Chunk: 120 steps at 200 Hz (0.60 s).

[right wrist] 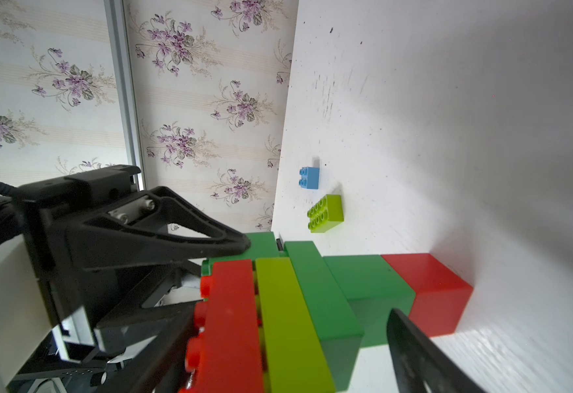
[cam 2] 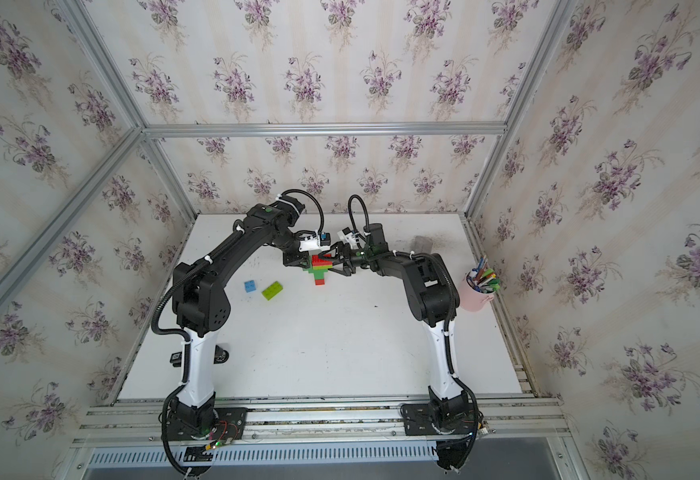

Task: Assemble a spoon with lego
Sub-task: Assemble the lego brick with the lego brick.

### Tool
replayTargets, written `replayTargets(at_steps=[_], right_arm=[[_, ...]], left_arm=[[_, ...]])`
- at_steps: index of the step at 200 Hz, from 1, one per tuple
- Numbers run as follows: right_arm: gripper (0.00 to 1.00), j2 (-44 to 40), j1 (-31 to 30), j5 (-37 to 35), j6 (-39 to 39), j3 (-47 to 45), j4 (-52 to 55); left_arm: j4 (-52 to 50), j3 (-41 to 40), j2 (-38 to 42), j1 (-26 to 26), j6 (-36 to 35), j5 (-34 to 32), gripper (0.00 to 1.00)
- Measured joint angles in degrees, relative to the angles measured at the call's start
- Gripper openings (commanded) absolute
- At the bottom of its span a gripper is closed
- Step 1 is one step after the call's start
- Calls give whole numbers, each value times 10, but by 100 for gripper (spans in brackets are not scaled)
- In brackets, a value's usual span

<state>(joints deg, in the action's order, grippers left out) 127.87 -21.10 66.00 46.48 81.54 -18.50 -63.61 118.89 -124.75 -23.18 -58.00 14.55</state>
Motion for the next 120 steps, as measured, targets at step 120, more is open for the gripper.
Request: replayTargets(at_steps=[120], right_arm=[[82,12,0,14,-29,19,25]], left_arm=[[-22,34,-28,10,-30,30,23]])
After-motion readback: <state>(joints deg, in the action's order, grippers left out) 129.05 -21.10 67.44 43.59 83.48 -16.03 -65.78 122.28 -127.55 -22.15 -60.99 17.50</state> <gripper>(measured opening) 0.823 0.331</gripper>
